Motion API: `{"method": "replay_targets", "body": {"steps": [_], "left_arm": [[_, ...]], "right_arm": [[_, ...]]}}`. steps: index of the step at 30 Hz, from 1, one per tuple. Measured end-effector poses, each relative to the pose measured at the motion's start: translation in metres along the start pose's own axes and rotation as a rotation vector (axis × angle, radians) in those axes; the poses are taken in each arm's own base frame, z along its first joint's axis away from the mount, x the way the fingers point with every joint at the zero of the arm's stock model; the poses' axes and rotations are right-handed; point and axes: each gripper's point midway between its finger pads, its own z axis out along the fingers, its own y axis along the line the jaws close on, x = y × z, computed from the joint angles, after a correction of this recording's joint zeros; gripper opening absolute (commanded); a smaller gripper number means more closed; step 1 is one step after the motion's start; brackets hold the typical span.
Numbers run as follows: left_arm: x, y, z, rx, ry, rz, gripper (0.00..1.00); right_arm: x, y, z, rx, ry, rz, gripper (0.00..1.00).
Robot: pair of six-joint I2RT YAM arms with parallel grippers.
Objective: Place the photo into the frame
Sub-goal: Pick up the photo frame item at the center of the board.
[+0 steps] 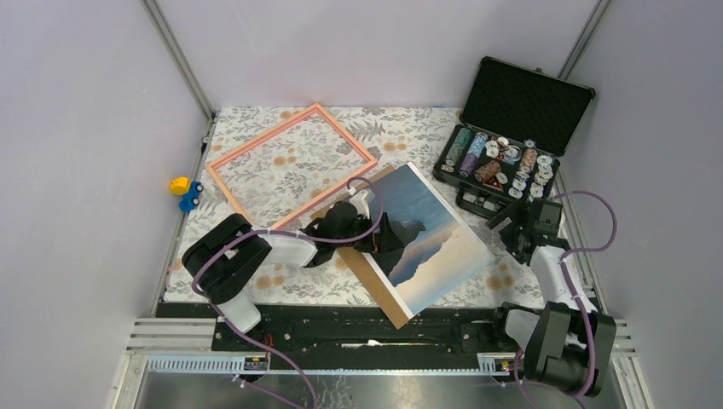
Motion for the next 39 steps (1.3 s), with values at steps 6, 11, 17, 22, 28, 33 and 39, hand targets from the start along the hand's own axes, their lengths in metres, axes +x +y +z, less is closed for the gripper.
{"method": "replay_targets", "body": {"steps": [6, 11, 17, 22, 28, 33, 39], "left_arm": [[-0.005, 0.001, 0.003, -0.004, -0.029, 0.005, 0.99], [-0.007, 0.003, 0.003, -0.013, -0.04, 0.006, 0.99], [-0.007, 0.003, 0.003, -0.01, -0.045, 0.008, 0.99], [-0.006, 0.004, 0.002, -0.006, -0.049, 0.008, 0.99], [-0.006, 0.004, 0.002, -0.003, -0.053, 0.009, 0.99], [-0.006, 0.004, 0.002, -0.003, -0.053, 0.009, 0.99], [-0.006, 0.004, 0.002, -0.003, -0.053, 0.01, 0.99]], "right_arm": [[0.007, 0.001, 0.01, -0.046, 0.063, 0.005, 0.92], [0.021, 0.002, 0.013, -0.101, 0.114, 0.019, 0.92], [0.024, 0.013, 0.018, -0.17, 0.143, 0.013, 0.89], [0.025, 0.022, 0.02, -0.225, 0.16, 0.009, 0.87], [0.029, 0.024, 0.015, -0.239, 0.177, 0.012, 0.88], [0.028, 0.019, 0.005, -0.208, 0.15, 0.009, 0.92], [0.029, 0.006, 0.007, -0.138, 0.142, 0.017, 0.92]]}}
